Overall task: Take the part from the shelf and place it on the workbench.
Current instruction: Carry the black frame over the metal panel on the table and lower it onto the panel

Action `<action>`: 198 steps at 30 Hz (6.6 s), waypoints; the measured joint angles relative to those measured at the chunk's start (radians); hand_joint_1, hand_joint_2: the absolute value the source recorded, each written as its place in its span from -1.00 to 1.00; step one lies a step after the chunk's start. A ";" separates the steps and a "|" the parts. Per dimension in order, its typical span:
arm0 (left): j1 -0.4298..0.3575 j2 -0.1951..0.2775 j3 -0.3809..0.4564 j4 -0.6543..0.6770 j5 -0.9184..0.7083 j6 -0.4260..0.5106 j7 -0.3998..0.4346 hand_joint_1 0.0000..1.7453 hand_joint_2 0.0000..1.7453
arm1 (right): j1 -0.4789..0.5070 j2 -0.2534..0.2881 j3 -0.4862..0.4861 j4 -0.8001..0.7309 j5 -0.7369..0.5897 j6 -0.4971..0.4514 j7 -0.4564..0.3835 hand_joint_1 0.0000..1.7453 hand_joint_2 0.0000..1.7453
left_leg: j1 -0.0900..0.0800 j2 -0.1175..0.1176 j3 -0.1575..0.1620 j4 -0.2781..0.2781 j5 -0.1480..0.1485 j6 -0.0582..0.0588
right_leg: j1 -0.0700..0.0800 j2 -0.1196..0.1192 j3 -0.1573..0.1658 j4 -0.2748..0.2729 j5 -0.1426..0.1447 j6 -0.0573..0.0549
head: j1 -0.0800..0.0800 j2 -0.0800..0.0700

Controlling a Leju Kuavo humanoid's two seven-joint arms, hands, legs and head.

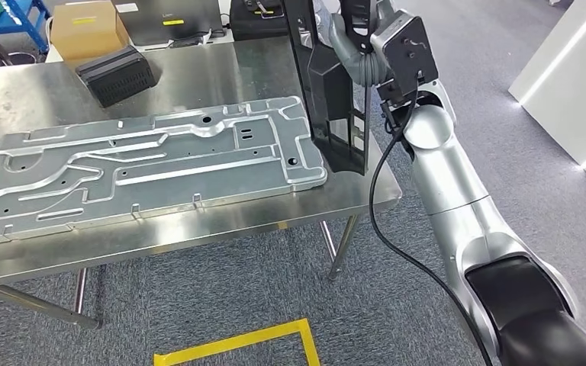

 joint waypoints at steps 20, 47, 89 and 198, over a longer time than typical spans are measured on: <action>0.012 0.004 0.000 0.002 0.003 0.013 -0.003 -1.00 -1.00 | 0.000 0.015 0.006 0.009 0.040 0.003 0.011 1.00 1.00 | 0.007 0.015 -0.147 0.281 -0.100 -0.058 | -0.010 -0.055 0.096 -0.202 0.105 -0.038 | 0.000 0.000; 0.015 0.008 0.001 0.004 0.012 0.009 -0.009 -1.00 -1.00 | -0.021 0.018 0.018 -0.070 0.156 -0.079 0.043 1.00 1.00 | -0.001 -0.020 -0.071 0.122 -0.061 -0.041 | -0.008 0.006 0.103 -0.211 0.109 -0.038 | -0.001 0.000; 0.007 0.023 -0.001 0.004 -0.002 -0.053 -0.064 -1.00 -1.00 | -0.134 0.010 0.138 0.483 1.114 -0.221 0.260 1.00 1.00 | -0.004 0.028 -0.012 0.024 -0.011 -0.015 | 0.002 -0.004 0.080 -0.184 0.110 -0.012 | 0.000 0.000; 0.050 -0.043 0.031 0.010 0.065 -0.143 -0.147 -1.00 -1.00 | 1.077 0.089 -1.562 -0.296 0.411 -0.208 -0.275 -1.00 -1.00 | 0.001 0.018 -0.044 0.030 0.007 -0.042 | -0.017 -0.001 0.220 -0.236 0.030 -0.019 | 0.000 0.000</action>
